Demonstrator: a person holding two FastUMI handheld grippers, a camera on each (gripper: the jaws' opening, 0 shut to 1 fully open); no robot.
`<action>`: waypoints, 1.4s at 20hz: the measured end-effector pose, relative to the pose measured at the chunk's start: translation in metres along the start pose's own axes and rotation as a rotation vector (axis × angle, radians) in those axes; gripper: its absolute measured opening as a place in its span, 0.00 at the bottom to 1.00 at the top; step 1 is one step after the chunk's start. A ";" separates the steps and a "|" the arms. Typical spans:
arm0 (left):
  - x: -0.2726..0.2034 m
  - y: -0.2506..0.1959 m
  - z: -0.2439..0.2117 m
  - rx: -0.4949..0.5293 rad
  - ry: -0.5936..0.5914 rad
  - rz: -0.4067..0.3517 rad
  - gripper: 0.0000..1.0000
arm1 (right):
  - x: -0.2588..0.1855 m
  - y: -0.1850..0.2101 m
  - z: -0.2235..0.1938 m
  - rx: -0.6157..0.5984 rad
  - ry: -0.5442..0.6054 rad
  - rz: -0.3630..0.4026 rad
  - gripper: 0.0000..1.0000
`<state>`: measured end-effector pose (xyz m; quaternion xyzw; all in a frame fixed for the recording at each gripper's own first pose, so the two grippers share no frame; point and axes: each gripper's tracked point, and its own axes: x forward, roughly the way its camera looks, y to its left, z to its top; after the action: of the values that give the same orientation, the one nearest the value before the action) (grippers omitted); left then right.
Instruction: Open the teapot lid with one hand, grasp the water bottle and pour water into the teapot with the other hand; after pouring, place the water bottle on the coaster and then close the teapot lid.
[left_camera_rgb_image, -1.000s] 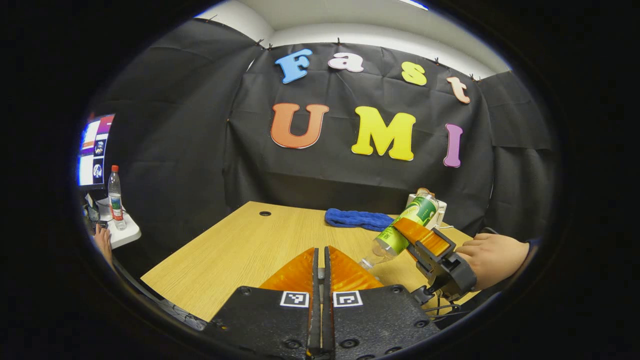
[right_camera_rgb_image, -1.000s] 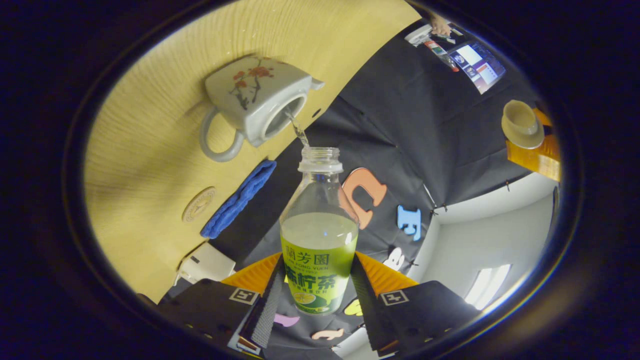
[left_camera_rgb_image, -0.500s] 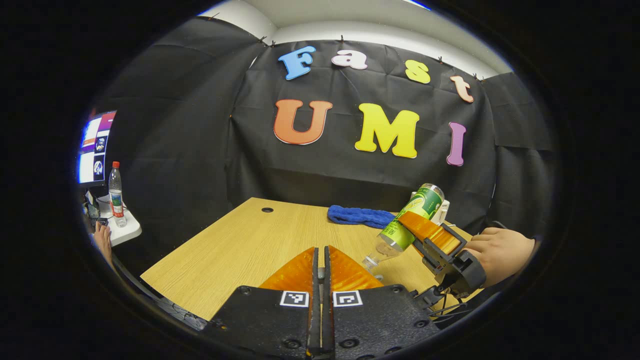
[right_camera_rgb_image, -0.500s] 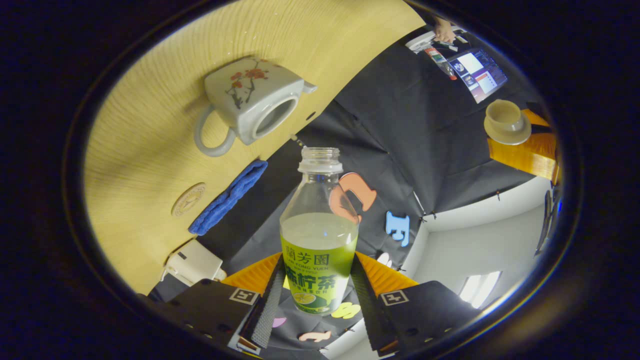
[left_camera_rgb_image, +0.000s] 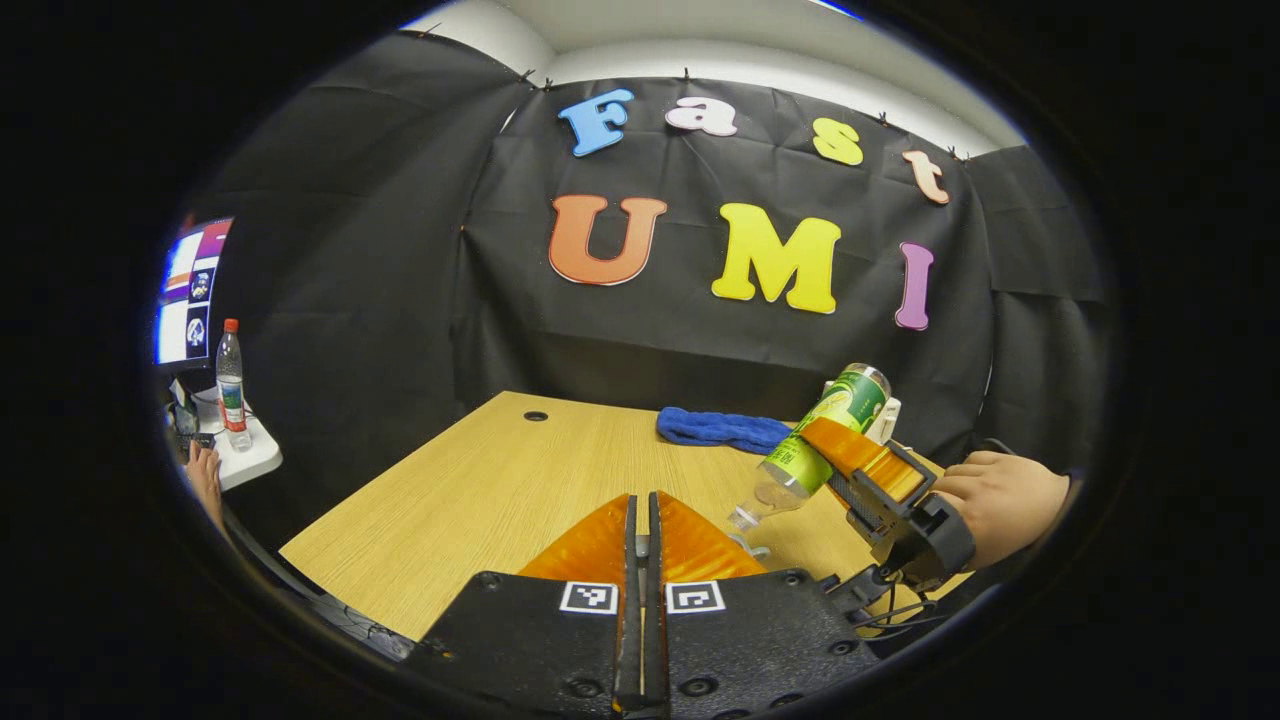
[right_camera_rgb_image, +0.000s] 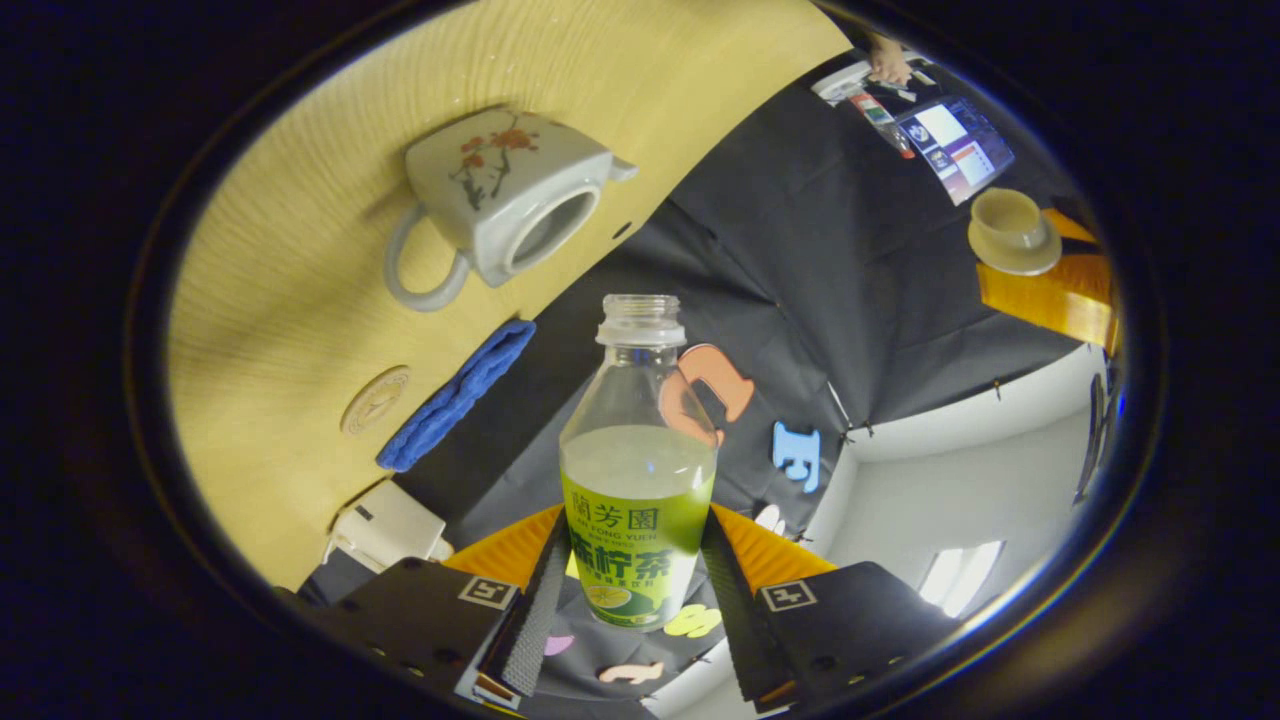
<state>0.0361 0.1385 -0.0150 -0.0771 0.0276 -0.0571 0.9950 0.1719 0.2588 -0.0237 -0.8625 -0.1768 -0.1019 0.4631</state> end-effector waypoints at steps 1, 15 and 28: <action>0.000 0.000 -0.002 0.006 0.003 -0.004 0.04 | 0.002 0.009 -0.004 0.074 0.004 0.035 0.72; 0.009 0.010 -0.007 -0.041 0.007 0.010 0.04 | -0.019 0.062 -0.031 1.194 0.087 0.334 0.73; 0.008 -0.024 0.008 0.014 -0.039 -0.023 0.04 | 0.058 0.105 -0.057 2.150 0.310 0.498 0.74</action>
<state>0.0416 0.1153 -0.0036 -0.0717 0.0071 -0.0674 0.9951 0.2662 0.1700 -0.0527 -0.0021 0.0647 0.0932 0.9935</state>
